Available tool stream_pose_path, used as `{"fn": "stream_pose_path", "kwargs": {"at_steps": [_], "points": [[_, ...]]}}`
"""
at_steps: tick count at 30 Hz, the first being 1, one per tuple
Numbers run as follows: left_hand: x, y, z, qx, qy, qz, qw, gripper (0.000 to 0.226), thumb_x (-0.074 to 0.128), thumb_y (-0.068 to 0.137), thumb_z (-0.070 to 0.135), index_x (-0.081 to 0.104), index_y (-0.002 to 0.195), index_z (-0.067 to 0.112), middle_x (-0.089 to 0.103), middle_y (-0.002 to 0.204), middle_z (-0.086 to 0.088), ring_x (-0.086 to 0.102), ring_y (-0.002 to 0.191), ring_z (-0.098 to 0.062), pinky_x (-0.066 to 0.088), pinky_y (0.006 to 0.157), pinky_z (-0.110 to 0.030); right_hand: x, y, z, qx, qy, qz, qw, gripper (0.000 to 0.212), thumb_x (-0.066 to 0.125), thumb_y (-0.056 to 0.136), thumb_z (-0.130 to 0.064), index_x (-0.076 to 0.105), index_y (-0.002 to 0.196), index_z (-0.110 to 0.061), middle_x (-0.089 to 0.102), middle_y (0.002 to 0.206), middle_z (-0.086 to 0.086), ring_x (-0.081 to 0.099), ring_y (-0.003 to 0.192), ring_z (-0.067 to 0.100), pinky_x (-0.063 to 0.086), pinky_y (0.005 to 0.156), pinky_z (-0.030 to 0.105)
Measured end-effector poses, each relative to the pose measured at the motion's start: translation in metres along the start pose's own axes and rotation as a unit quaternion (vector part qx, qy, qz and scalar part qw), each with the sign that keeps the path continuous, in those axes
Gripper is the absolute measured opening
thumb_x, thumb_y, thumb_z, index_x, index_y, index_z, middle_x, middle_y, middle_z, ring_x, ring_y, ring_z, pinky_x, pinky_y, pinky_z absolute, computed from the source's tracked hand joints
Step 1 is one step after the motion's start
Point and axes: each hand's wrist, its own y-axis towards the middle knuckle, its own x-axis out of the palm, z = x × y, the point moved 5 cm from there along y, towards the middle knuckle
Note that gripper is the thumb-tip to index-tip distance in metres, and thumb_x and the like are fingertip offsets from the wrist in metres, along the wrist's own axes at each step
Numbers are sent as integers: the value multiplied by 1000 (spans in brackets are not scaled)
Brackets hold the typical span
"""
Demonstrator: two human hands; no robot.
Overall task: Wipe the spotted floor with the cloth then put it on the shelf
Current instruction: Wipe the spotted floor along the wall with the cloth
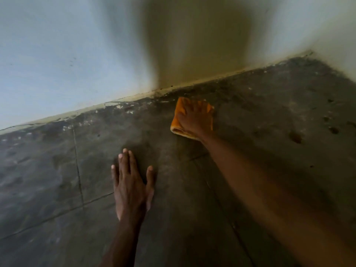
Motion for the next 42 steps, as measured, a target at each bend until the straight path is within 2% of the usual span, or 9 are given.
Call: {"fn": "stream_pose_path", "kwargs": {"at_steps": [7,10,14,17,20,25,31,36,42], "points": [[-9,2,0,-15,-88,21,996,62,18,98,39,19,150,7,16,160,-7,7,148,-13,8,122,-35,41,-173,-32,-323,-80,18,943,70,33,91,-62,10,155,-42,15,166,-5,12,151,35,9,120,59],[-11,3,3,-1,-106,24,994,59,19,99,35,19,151,7,17,160,-8,9,148,-14,9,122,-35,32,-149,19,-276,-73,18,958,72,26,90,-65,5,155,-43,14,166,-5,11,152,34,13,117,64],[-14,1,-10,-36,-217,67,973,60,28,98,38,14,152,16,10,161,-2,13,148,-19,22,118,-48,19,-50,-38,-88,-40,0,995,66,28,95,-64,15,155,-40,10,167,-2,4,151,39,4,117,66],[-13,3,-22,-41,-255,90,962,62,30,97,42,16,152,17,10,161,-1,17,147,-22,29,113,-54,40,-116,-84,-235,-65,5,970,66,36,94,-61,16,154,-41,14,166,-4,9,151,38,7,117,62],[-15,2,-15,-24,-234,71,969,62,30,98,43,16,152,16,13,161,-3,16,147,-21,25,115,-53,41,-184,-23,-319,-51,-1,946,70,34,87,-64,20,153,-44,21,164,-8,15,150,32,12,117,58],[-14,1,-12,-13,-173,29,984,77,40,94,56,3,152,23,1,162,3,9,147,-31,19,117,-52,8,-109,79,-56,-39,2,998,79,8,80,-70,16,154,-43,15,166,-8,11,152,32,13,119,60],[-4,-11,42,88,-85,-69,990,86,26,87,66,7,153,14,1,162,-5,-5,149,-19,2,121,-46,24,-265,131,-123,-31,13,992,64,29,94,-58,13,154,-44,18,165,-7,15,151,30,19,117,59],[36,-13,154,244,-6,-314,917,107,18,65,81,7,153,21,-6,162,-1,-11,147,-17,-3,119,-41,-4,-284,232,175,28,16,984,66,26,90,-59,30,152,-37,31,161,1,27,146,42,22,113,68],[80,44,258,250,98,-354,896,108,51,76,74,-9,152,24,-17,160,1,-16,147,-24,-6,118,-51,-34,-229,282,217,-16,85,972,76,34,87,-66,43,147,-19,43,152,15,36,139,48,27,109,71]]}}
